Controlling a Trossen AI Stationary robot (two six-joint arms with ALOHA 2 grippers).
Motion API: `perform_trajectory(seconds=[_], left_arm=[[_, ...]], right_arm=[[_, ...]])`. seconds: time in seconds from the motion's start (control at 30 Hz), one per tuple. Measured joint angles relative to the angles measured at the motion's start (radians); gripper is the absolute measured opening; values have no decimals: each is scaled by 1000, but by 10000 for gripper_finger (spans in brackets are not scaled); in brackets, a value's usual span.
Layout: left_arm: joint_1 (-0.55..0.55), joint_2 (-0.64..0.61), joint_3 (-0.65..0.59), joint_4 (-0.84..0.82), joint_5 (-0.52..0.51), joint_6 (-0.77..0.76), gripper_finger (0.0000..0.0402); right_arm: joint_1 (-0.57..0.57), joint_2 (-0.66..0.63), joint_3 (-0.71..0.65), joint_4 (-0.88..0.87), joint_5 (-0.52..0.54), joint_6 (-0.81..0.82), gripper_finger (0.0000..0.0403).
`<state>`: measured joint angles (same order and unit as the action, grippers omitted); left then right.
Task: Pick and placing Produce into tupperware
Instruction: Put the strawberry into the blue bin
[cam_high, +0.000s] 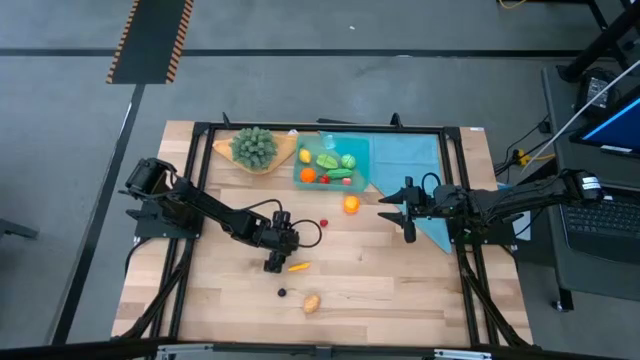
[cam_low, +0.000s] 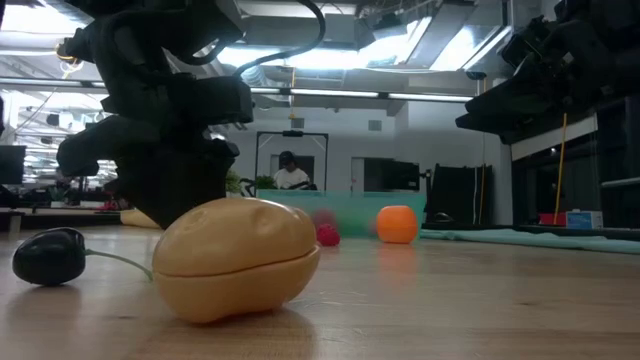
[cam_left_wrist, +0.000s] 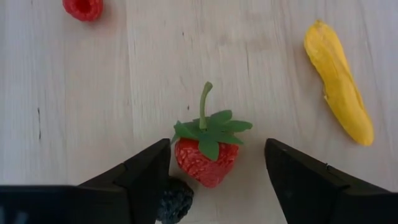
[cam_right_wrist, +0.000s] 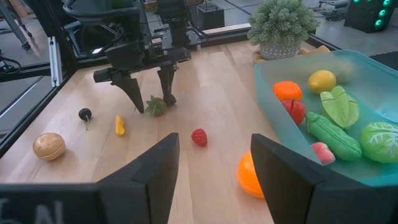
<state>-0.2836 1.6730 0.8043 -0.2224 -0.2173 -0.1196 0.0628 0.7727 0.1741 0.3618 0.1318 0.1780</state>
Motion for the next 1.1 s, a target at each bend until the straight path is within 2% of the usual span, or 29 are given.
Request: perform_trajectory(seconds=[0.6,1.1], left_arm=[[0,0,0,25,-1,-11,217],[0,0,0,30,-1,-9,170]], right_arm=[[0,0,0,0,0,1,202],[0,0,0,0,0,1,202]])
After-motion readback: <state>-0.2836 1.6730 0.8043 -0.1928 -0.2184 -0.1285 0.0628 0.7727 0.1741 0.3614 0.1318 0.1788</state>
